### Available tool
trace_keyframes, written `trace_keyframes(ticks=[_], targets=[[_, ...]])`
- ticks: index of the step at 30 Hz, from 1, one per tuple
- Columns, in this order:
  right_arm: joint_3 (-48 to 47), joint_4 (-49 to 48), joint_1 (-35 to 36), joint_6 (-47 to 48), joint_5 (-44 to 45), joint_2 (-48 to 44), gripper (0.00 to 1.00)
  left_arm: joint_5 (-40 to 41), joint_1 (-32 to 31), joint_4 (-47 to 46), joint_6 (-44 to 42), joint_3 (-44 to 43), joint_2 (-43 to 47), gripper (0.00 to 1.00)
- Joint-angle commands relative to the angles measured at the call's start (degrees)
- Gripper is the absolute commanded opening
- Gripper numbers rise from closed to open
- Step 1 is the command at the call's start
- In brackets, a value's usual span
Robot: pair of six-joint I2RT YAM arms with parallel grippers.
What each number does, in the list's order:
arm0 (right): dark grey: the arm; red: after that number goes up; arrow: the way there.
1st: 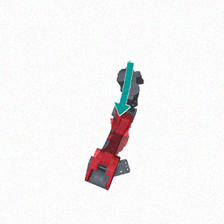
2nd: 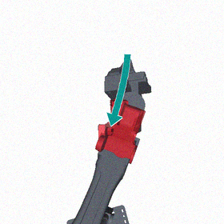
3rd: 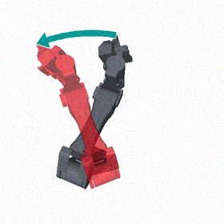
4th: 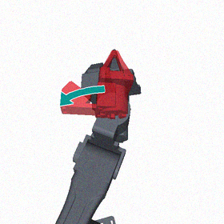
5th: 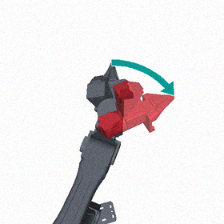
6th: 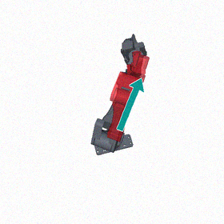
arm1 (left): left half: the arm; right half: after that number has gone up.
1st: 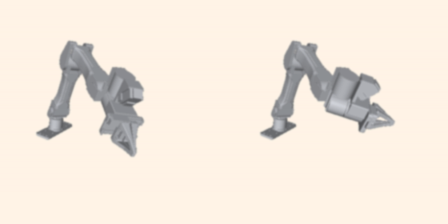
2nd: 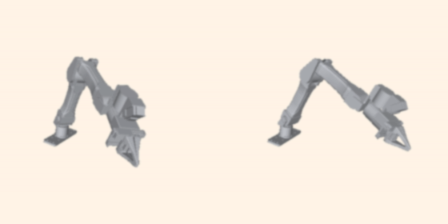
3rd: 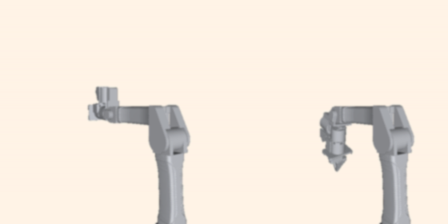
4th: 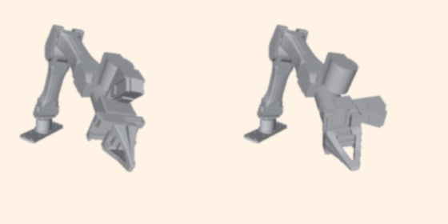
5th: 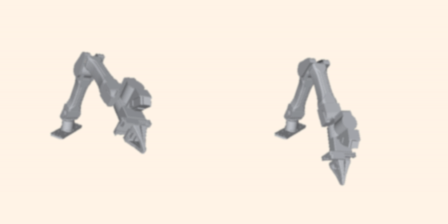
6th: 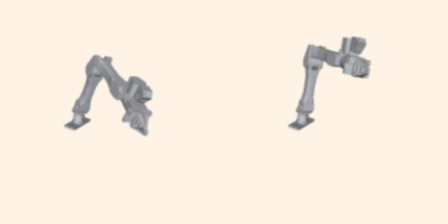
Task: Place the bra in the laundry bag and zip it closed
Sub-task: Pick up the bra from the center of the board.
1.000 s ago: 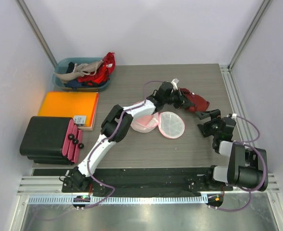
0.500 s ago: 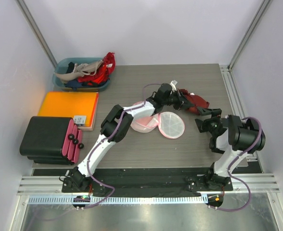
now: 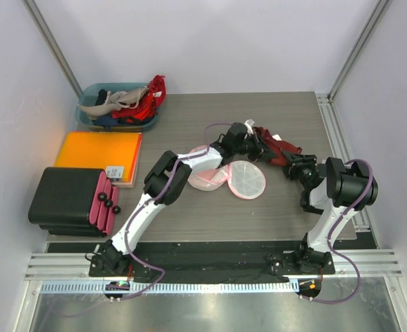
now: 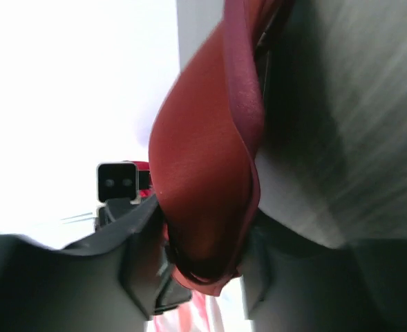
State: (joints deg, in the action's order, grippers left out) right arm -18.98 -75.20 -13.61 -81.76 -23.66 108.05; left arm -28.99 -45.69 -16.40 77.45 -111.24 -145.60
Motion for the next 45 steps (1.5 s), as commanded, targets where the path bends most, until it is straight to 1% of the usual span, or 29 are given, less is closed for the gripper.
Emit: trace_keyframes(ticks=[1,2,3,4,5,6,7,8,9,10,11,12,14,15,17,18,19,20,21,22,23,24,25,26,28,32,33,37,45], targets=[[-2.6,-15.3,0.3,0.7,-0.9,-1.1,0.38,0.4,-0.3,4.4,-5.1,-0.2,7.4,0.21],[-3.2,-14.5,0.3,1.5,-1.4,-2.3,0.24,1.6,-0.3,7.8,-8.5,-0.2,8.1,0.26],[-3.9,-12.1,0.3,1.9,-1.6,-3.4,0.17,2.5,-0.3,9.6,-10.2,-0.3,9.1,0.30],[-4.2,-9.8,0.2,2.4,-1.7,-4.5,0.14,3.3,-0.2,11.5,-12.2,-0.1,11.0,0.37],[-4.7,-6.5,0.3,4.6,-2.3,-8.0,0.11,5.7,-0.2,15.2,-15.9,-0.2,12.2,0.42],[-6.1,2.8,0.3,6.2,-2.7,-10.2,0.10,6.9,-0.2,17.7,-18.0,-0.2,13.2,0.46],[-6.9,9.1,0.2,8.5,-2.9,-12.8,0.09,8.3,-0.2,19.8,-19.9,0.0,14.2,0.59],[-8.0,16.4,0.3,16.3,-2.5,-16.2,0.06,9.5,-0.1,22.8,-22.9,0.1,16.5,0.61],[-11.2,34.2,0.4,20.7,0.0,-22.6,0.04,11.3,0.1,23.8,-24.2,1.1,17.4,0.62],[-13.5,43.7,1.2,26.2,2.6,-26.2,0.01,12.3,0.2,25.4,-25.1,1.7,19.7,0.62],[-18.1,51.8,1.7,34.1,5.5,-28.9,0.01,13.1,0.2,25.8,-27.2,2.9,20.7,0.62],[-20.1,63.8,2.1,37.3,10.3,-32.8,0.01,14.0,0.2,25.7,-28.1,3.7,21.8,0.62],[-24.6,71.4,2.2,41.9,12.0,-35.1,0.01,13.9,0.1,25.5,-31.5,4.5,23.7,0.61],[-25.7,78.1,2.1,42.9,12.8,-36.9,0.01,13.4,-0.1,25.4,-33.2,4.8,24.3,0.61],[-27.2,82.0,2.1,43.3,13.7,-39.0,0.01,13.6,-0.9,23.6,-37.0,6.3,26.4,0.62],[-27.4,85.1,2.1,43.2,14.3,-40.5,0.01,15.5,-2.2,23.5,-41.9,6.8,27.2,0.63],[-27.9,86.6,2.2,42.9,14.1,-41.0,0.01,17.2,-3.0,22.1,-44.4,7.9,28.4,0.63],[-29.2,88.0,2.1,42.6,13.6,-41.1,0.01,19.2,-4.1,21.0,-47.6,11.0,29.7,0.64],[-29.9,90.4,2.1,41.3,12.8,-41.1,0.01,22.2,-6.8,19.1,-54.5,13.3,33.0,0.66],[-30.6,91.4,2.0,40.6,11.0,-40.9,0.01,27.3,-8.2,13.6,-59.1,15.9,34.5,0.67],[-31.9,92.2,2.0,39.8,10.0,-41.0,0.01,29.0,-9.7,11.1,-63.2,20.8,35.8,0.68],[-32.3,93.2,2.0,39.0,8.6,-41.2,0.01,31.9,-12.3,8.4,-66.9,23.1,38.2,0.71],[-32.6,93.5,2.1,37.2,7.0,-41.4,0.01,35.5,-13.4,2.8,-73.4,25.3,38.9,0.73],[-32.8,93.7,2.1,36.1,6.0,-42.1,0.01,36.8,-14.3,0.2,-76.0,28.8,39.3,0.75],[-32.9,94.4,2.1,34.0,4.9,-42.8,0.01,38.2,-16.2,-2.8,-82.0,29.9,39.3,0.77],[-32.7,95.6,2.0,31.9,3.4,-45.0,0.01,37.4,-17.6,-5.4,-87.1,29.9,37.8,0.79],[-32.7,95.8,2.1,31.7,3.3,-45.6,0.01,37.9,-17.9,-6.4,-87.6,29.9,37.3,0.81],[-32.3,95.9,2.0,30.3,1.2,-46.1,0.01,39.3,-18.5,-10.5,-90.5,28.8,34.9,0.83],[-32.3,95.6,2.0,27.2,-1.1,-47.8,0.01,38.0,-18.7,-12.0,-96.4,23.0,27.3,0.81]])
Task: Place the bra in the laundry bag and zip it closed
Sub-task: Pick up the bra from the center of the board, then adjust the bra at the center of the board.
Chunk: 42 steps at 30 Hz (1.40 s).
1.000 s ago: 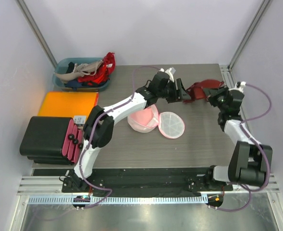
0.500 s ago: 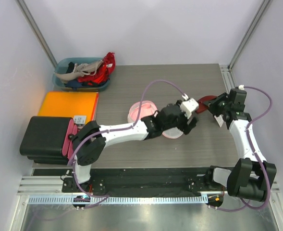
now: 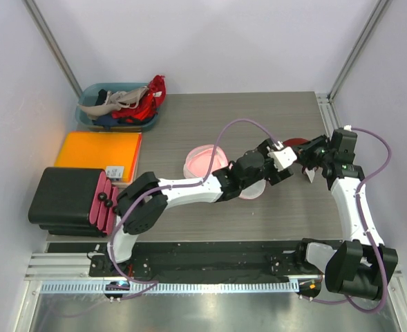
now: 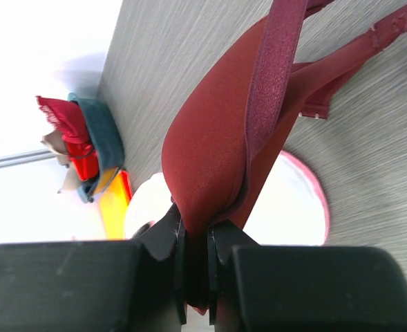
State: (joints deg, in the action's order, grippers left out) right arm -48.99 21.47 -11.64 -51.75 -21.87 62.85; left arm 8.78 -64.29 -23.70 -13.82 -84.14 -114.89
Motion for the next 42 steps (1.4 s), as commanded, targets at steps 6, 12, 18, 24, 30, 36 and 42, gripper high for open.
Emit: trace_keyframes(ticks=[6,12,18,24,30,36,42], targets=[[-2.2,-1.1,0.1,-2.8,-4.7,-3.7,0.01,4.0,-0.1,-3.1,-6.7,-10.9,-8.7,0.61],[-0.3,-1.0,0.1,-0.9,-5.6,-6.4,0.04,7.1,0.0,-4.7,-6.6,-12.6,-8.0,0.29],[-0.9,-0.8,0.1,2.1,-7.7,-7.7,0.26,6.8,0.7,-3.1,-3.3,-10.0,-3.7,0.00],[-2.6,-0.4,0.1,9.4,-10.6,-12.7,0.71,3.5,4.4,3.3,4.5,-8.1,4.3,0.00],[-8.1,-0.6,0.1,20.2,-14.5,-15.0,0.97,-3.7,8.5,11.3,12.3,-9.3,13.2,0.00],[-13.1,-5.5,0.2,24.7,-18.6,-18.3,1.00,-5.6,10.2,23.4,17.3,-17.0,16.4,0.00],[-8.0,-18.4,1.0,22.6,-26.5,-18.4,1.00,-8.6,12.1,32.0,22.5,-20.8,20.7,0.00]])
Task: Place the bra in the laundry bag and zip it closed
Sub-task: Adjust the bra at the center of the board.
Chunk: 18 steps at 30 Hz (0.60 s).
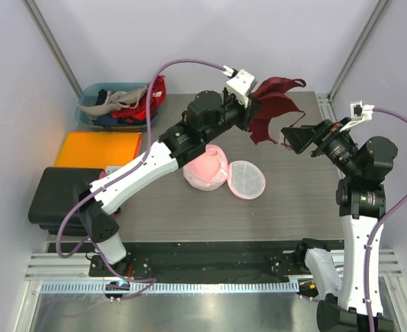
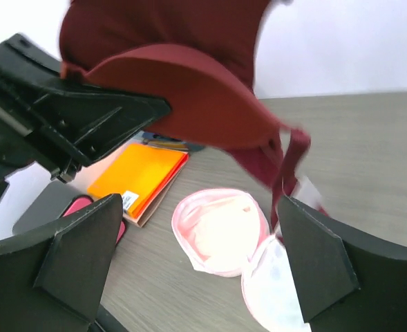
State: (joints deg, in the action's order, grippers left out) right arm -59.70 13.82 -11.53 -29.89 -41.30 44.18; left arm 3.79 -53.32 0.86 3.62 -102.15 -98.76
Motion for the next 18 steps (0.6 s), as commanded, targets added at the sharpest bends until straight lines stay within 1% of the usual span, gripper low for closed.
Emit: trace_keyframes(ticks=[1,4,7,9,10,11,14,18], targets=[[4.1,-17.4,1.9,0.0,-8.2,0.3,1.00,-5.3,1.4,9.4,5.4,-3.1,6.0,0.00],[6.9,-23.0,4.2,-0.5,-10.3,0.6,1.00,-7.5,1.9,14.3,7.3,-5.4,8.2,0.00],[8.5,-24.3,7.3,3.4,-10.6,0.5,1.00,-8.2,2.2,18.5,8.2,-7.0,10.7,0.00],[9.9,-24.3,11.1,7.0,-11.3,0.4,1.00,-8.5,2.5,21.0,9.6,-7.5,11.7,0.00],[10.5,-24.3,11.5,8.3,-11.3,0.4,1.00,-9.6,2.7,21.6,10.2,-7.8,12.2,0.00],[11.1,-24.5,15.0,9.5,-11.3,0.6,1.00,-10.8,3.0,22.2,10.6,-8.0,13.1,0.00],[13.7,-27.6,18.3,12.0,-11.3,1.7,1.00,-13.1,3.1,24.1,11.8,-7.8,15.1,0.00],[15.0,-33.0,20.3,13.5,-11.1,4.4,1.00,-14.9,3.0,24.1,13.1,-6.2,17.5,0.00]])
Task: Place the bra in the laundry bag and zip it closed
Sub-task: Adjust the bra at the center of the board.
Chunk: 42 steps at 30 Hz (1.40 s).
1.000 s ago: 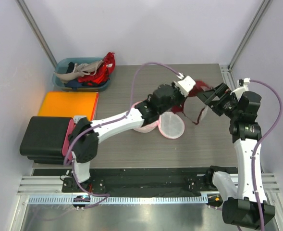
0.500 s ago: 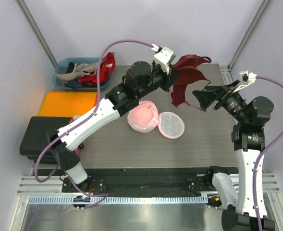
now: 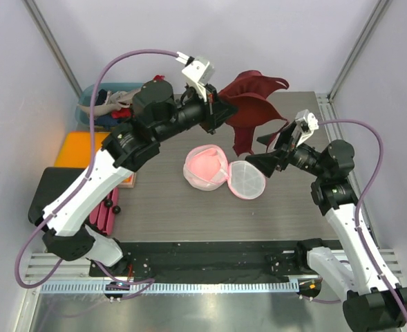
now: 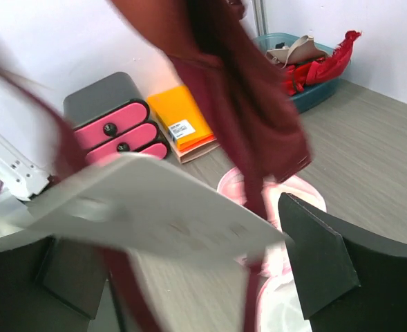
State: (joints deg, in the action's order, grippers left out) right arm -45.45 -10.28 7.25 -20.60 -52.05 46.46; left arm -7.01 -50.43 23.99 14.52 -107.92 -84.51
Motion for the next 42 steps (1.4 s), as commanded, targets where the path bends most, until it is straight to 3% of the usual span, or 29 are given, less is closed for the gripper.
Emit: trace_keyframes(ticks=[1,5,12,18,27,31,32,35,37,39,40,42], targets=[[0.4,-8.8,1.7,5.5,0.2,2.7,1.00,-5.5,0.2,1.1,2.4,-0.5,3.4,0.00],[-1.4,-5.5,2.0,10.5,2.3,4.5,1.00,-7.5,0.2,3.3,2.9,-1.6,4.2,0.00],[0.4,-13.7,4.2,6.2,-0.8,5.9,1.00,-10.7,0.3,2.9,5.0,0.7,6.3,0.00],[0.7,-15.9,9.5,7.0,0.2,7.8,1.00,-13.6,0.3,2.0,6.5,1.4,6.5,0.00],[0.6,-15.1,10.8,7.6,0.2,8.8,0.99,-13.0,0.3,3.3,6.7,3.5,8.6,0.00],[6.5,-20.6,12.3,-2.5,-0.5,7.0,0.80,-9.3,0.9,2.2,7.4,6.5,10.4,0.00],[7.6,-24.4,13.2,-5.0,-0.7,6.6,0.61,-8.8,1.0,1.6,7.7,7.4,10.8,0.00],[9.6,-23.2,16.7,-8.7,0.9,4.9,0.32,-6.1,1.0,1.1,8.2,10.3,11.6,0.00],[11.5,-22.5,18.3,-10.7,3.5,3.6,0.29,-4.3,1.0,-0.1,8.8,12.2,12.6,0.00],[11.9,-20.8,18.8,-14.4,5.5,2.2,0.18,-3.1,1.0,-1.4,9.5,16.4,14.5,0.00],[11.9,-20.0,19.0,-16.3,6.3,2.0,0.06,-2.9,1.0,-3.2,10.1,18.3,15.2,0.00],[12.2,-19.5,19.6,-23.3,7.3,1.6,0.01,-2.2,1.0,-4.8,10.2,24.8,17.3,0.00]])
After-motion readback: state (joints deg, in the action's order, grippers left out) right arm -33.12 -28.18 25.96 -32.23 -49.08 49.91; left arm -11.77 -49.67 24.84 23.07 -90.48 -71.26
